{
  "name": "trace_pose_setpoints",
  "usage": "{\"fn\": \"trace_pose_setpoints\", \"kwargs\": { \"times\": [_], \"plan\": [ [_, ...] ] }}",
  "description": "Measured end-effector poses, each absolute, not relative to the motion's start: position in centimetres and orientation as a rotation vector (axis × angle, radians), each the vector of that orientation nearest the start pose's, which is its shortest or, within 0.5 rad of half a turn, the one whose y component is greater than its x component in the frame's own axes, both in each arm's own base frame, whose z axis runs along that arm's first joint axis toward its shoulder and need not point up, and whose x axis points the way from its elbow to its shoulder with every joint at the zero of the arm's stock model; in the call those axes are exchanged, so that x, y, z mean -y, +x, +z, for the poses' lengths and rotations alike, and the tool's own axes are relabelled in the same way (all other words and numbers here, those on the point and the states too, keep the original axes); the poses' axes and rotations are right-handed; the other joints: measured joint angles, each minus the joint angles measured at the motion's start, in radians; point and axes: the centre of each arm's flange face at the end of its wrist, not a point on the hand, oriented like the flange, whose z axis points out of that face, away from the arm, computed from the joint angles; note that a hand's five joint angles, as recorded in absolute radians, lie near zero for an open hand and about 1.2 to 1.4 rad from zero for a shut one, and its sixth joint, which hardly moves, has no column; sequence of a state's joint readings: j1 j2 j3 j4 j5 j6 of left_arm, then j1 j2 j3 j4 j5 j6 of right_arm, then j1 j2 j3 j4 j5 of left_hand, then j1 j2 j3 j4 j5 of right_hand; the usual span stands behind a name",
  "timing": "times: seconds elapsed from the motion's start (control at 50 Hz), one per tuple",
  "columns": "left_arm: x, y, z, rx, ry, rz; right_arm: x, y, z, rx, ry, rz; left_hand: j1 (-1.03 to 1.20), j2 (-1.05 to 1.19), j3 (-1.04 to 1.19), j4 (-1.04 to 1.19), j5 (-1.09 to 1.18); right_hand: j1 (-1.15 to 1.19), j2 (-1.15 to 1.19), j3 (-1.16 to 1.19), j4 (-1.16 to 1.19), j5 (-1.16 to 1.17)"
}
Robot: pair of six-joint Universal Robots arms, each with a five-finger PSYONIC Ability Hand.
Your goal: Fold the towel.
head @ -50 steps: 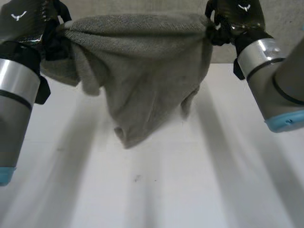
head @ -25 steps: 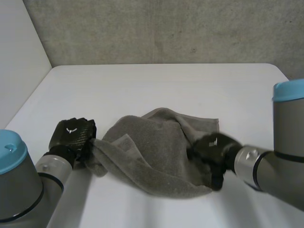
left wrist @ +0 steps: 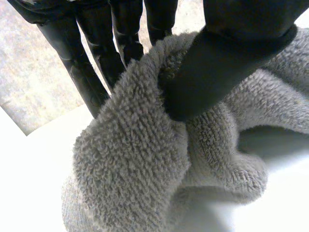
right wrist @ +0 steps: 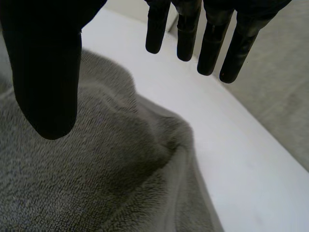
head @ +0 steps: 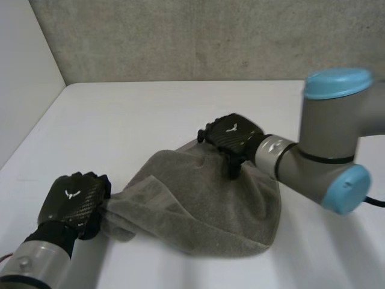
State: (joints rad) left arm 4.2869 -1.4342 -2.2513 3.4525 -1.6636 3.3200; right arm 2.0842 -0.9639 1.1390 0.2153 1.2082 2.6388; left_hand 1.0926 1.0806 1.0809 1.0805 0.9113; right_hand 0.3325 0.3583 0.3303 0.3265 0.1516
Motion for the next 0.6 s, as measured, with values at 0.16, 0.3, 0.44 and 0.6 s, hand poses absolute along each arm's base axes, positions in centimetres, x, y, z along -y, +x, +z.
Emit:
{"fn": "trace_pose_setpoints", "kwargs": {
  "times": [0.16, 0.3, 0.44, 0.6],
  "plan": [
    [13.9, -19.6, 17.2, -2.475, 0.671, -1.934, 26.8, 35.0, 17.9, -1.935, -1.463, -1.548, -0.627, -0.627, -0.621, -0.624, -0.63, -0.001, 0.0, 0.0, 0.0, 0.0],
    [14.2, -19.4, 18.2, -2.455, 0.642, -1.96, 26.9, 34.2, 18.5, -2.001, -1.405, -1.574, -0.72, -0.72, -0.721, -0.719, -0.724, -0.001, 0.0, 0.0, 0.0, 0.0],
    [16.1, -19.5, 20.8, -2.371, 0.579, -2.087, 27.4, 31.3, 21.4, -2.043, -1.164, -1.662, -0.796, -0.796, -0.795, -0.797, -0.802, -0.001, 0.0, 0.0, 0.0, 0.0],
    [18.3, -19.2, 22.3, -2.333, 0.547, -2.161, 27.4, 29.4, 22.5, -2.052, -1.033, -1.703, -0.796, -0.797, -0.795, -0.797, -0.802, -0.001, 0.0, 0.0, 0.0, 0.0]
  ]
}}
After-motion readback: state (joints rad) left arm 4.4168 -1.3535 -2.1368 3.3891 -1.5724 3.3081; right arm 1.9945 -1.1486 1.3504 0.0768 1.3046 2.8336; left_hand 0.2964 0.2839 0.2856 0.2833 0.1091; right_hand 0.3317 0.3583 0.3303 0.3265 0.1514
